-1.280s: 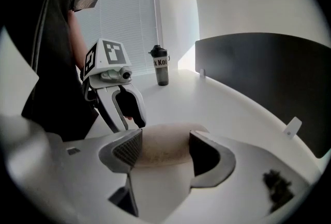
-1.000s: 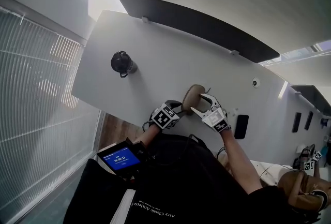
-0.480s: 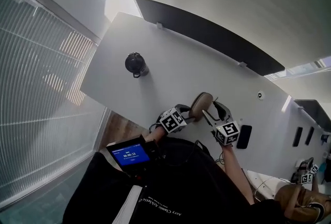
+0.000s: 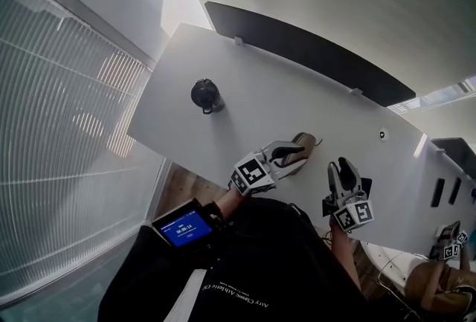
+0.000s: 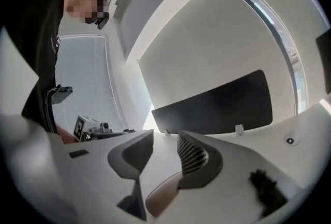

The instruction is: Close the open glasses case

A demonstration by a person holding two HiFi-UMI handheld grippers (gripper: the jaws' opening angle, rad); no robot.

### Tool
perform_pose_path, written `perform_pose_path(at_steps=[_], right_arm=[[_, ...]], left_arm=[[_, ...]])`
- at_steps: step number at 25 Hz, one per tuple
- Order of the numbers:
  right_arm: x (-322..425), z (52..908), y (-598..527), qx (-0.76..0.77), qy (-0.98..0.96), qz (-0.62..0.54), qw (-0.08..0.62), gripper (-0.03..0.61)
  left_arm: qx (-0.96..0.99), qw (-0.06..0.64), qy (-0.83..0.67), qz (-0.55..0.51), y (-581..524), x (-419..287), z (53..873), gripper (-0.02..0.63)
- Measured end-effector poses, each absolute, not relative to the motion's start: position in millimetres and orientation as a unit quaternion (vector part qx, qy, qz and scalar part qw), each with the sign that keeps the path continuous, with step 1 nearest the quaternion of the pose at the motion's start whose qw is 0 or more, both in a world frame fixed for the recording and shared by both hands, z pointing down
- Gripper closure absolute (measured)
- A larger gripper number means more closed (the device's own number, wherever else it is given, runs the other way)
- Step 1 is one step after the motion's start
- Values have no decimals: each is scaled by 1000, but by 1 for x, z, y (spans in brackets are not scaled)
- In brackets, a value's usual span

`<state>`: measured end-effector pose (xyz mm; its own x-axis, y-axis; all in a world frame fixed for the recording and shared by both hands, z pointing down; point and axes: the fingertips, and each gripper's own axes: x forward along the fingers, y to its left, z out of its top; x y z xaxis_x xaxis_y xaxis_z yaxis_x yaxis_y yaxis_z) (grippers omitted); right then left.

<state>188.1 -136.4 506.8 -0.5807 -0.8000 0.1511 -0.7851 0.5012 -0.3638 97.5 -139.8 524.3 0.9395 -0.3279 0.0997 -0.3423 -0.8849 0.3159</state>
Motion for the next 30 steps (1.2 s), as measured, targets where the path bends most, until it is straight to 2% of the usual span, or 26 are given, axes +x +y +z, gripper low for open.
perform_pose_path(at_steps=[3,6,14,30], right_arm=[[194,502,-131,-468,863,-190,19,478],[203,499,-129,-483,857,-179,16,545],[201,509,-117,-483,857,-177,-1,567],[199,519,-125,-490,852,-180,-37,568]], left_arm=[[972,152,-181,5,-144,93,510,539],[972,157,-176,5,-143,94,508,546],[972,167,-161,33,-131,99,520,546],[969,184,-163,41,-130,98,533,551]])
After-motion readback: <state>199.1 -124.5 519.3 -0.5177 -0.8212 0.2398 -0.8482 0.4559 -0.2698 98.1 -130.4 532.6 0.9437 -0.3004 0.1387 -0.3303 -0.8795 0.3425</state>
